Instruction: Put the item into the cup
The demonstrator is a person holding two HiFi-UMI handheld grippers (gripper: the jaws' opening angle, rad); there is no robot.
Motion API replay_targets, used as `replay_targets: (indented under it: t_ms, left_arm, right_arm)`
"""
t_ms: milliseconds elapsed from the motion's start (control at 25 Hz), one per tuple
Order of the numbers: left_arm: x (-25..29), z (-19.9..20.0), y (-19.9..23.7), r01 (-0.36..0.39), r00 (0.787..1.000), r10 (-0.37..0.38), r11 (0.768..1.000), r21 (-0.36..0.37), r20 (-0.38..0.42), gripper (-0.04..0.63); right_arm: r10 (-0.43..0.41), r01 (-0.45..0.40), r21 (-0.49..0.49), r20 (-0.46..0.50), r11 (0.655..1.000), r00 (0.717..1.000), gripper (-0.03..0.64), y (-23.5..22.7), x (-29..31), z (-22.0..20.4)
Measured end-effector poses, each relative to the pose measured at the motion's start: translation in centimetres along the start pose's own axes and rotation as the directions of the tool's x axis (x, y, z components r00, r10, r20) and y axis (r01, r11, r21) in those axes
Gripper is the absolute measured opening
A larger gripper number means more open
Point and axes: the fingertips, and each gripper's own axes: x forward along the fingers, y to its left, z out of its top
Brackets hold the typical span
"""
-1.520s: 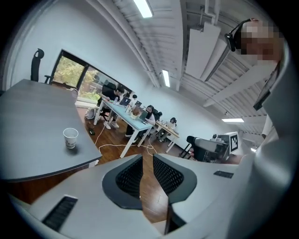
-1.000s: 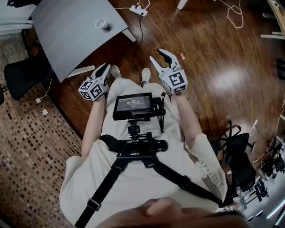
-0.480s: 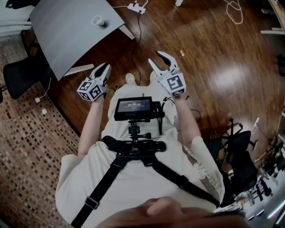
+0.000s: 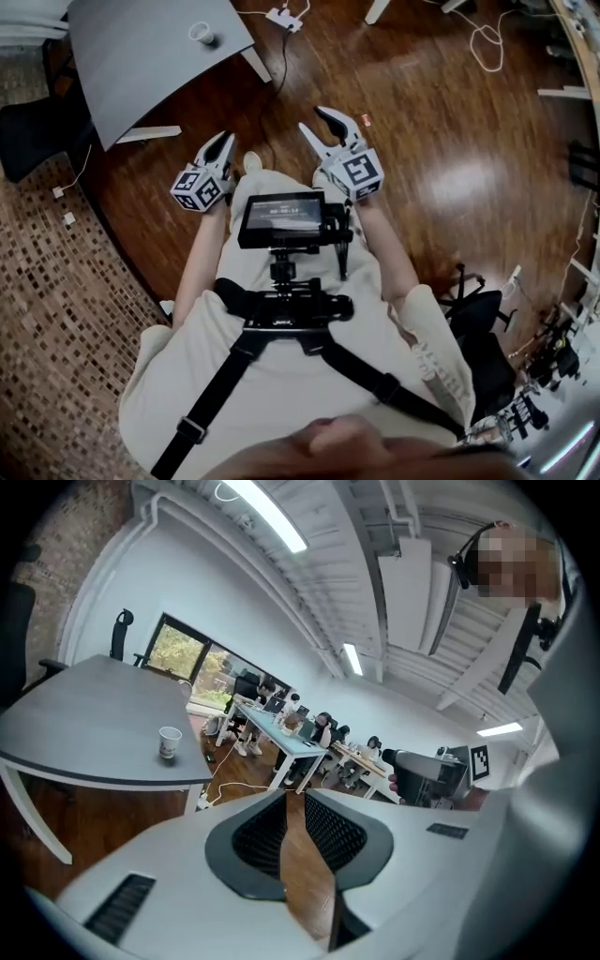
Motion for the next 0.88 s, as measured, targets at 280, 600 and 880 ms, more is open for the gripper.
replay_targets:
  t_ms: [280, 600, 880]
  left_arm:
    - [-0.7, 1.4, 0.2, -0.026, 1.0, 0.026, 0.998, 0.058, 0.001, 0.055]
    - [-0.6, 1.2, 0.9, -0.023, 1.0, 0.024, 1.0, 0.019, -0.019, 0.054]
    - [0.0, 1.2, 0.7, -0.017, 0.999, 0.017, 1.0, 0.015, -0.027, 0.054]
  right_arm:
    - [0.036, -0.036, -0.011, -0.018, 0.999, 0.999, 0.179, 0.4, 0.5, 0.0]
    - [0.045, -0.044, 0.017, -0.016, 0.999, 0.999, 0.179, 0.9, 0.7, -0.4]
    - [0.03, -0.031, -0.022, -0.038, 0.999, 0.999, 0.179, 1.2, 0.5, -0.4]
